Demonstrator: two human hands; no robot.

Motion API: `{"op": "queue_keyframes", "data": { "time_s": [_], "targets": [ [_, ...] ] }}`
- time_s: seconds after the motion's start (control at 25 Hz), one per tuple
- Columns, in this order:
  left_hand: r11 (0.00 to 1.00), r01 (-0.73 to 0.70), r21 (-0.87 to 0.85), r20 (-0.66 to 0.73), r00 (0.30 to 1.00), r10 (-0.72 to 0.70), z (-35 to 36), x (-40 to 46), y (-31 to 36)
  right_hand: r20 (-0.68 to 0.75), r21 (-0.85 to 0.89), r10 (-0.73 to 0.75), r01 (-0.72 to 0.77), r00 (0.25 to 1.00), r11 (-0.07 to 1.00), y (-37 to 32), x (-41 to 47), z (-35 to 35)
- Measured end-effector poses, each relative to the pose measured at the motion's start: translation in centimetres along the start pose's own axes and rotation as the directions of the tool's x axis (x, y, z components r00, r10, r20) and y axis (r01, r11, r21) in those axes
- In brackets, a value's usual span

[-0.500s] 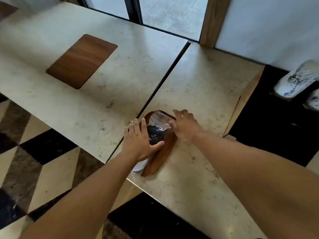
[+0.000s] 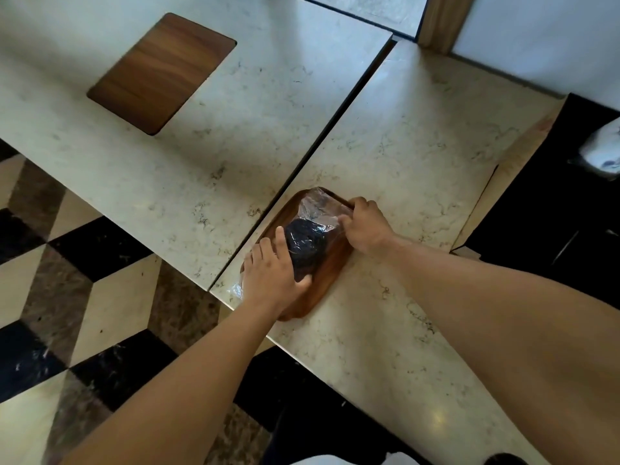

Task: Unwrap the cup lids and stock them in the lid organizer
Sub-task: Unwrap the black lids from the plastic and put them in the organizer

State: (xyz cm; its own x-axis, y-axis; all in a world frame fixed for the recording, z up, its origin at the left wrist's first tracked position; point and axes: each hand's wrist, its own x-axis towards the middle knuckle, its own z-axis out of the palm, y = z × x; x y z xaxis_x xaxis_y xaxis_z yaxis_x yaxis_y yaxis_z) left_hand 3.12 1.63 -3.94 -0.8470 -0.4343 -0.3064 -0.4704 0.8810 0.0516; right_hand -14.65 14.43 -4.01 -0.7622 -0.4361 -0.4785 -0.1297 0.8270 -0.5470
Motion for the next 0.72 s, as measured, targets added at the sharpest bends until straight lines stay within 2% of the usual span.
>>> {"op": "queue_keyframes", "data": {
  "time_s": [0.2,0.4,0.72],
  "targets": [
    [0.999,-0.028,-0.037,-0.023,0.999,0.027,0.1,0.1,-0.1,-0.092,0.101,0.085,-0.076,0.992,0.992,1.2,0.2,0.4],
    [0.994,-0.089,-0.066,-0.029,0.996,0.087,-0.3,0.0,-0.2,-0.102,0.126,0.120,-0.106,0.988,0.986,2.0,-0.9,-0.2],
    [0.955,-0.297,-0.007,-0.036,0.954,0.297,-1.7,-0.2,1.6,-0.177,0.283,0.225,-0.169,0.958,0.944,5.6,-5.1,-1.6]
  ]
}}
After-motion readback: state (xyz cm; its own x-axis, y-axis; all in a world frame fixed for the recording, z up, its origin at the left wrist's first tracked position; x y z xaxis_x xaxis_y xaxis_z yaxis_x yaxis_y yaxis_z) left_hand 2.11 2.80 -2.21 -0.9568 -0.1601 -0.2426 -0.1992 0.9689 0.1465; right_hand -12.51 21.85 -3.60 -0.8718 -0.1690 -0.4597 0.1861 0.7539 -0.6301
